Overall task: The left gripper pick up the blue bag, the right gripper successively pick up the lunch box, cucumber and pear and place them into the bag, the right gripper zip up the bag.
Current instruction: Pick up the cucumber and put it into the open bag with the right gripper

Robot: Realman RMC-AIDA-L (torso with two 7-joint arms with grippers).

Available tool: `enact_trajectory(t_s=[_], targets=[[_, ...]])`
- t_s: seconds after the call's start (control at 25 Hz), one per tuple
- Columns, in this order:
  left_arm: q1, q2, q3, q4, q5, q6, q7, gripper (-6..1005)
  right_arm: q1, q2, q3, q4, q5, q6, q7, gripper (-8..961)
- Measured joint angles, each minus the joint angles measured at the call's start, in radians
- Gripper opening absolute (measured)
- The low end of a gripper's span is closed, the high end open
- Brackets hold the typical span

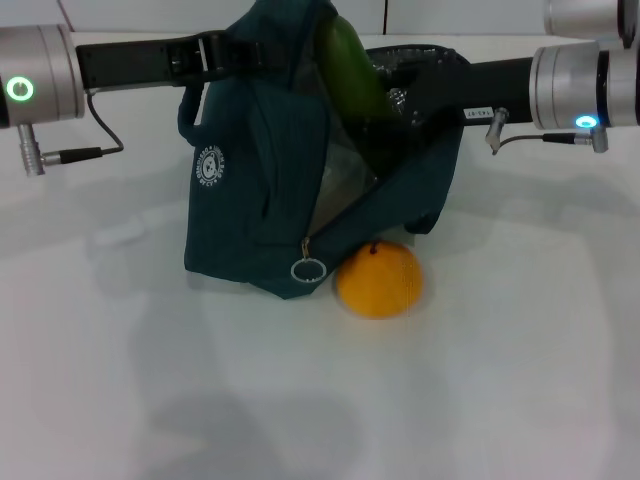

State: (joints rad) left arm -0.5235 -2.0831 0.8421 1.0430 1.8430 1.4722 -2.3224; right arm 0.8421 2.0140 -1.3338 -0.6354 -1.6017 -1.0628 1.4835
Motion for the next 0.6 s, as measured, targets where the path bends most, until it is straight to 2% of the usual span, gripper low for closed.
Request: enact_trajectory(t_s=[0.36,0.56,0.6], targets=[[0.007,0.0,0.0,0.0,0.0,0.0,0.0,46,-0.016,0.0,0.007,-0.051,0.002,-0.003,0.027,639],[0.011,0.0,0.0,0.0,-0.002,0.001,0.006,46,-0.025,-0.003,0.006,-0.078,-0.002,-0.005,0.047,825],[0.011,0.0,0.0,0.0,-0.002,0.001,0.006,46,-0.037,-0.003,0.006,-0.1,-0.001,-0.007,0.049,831]])
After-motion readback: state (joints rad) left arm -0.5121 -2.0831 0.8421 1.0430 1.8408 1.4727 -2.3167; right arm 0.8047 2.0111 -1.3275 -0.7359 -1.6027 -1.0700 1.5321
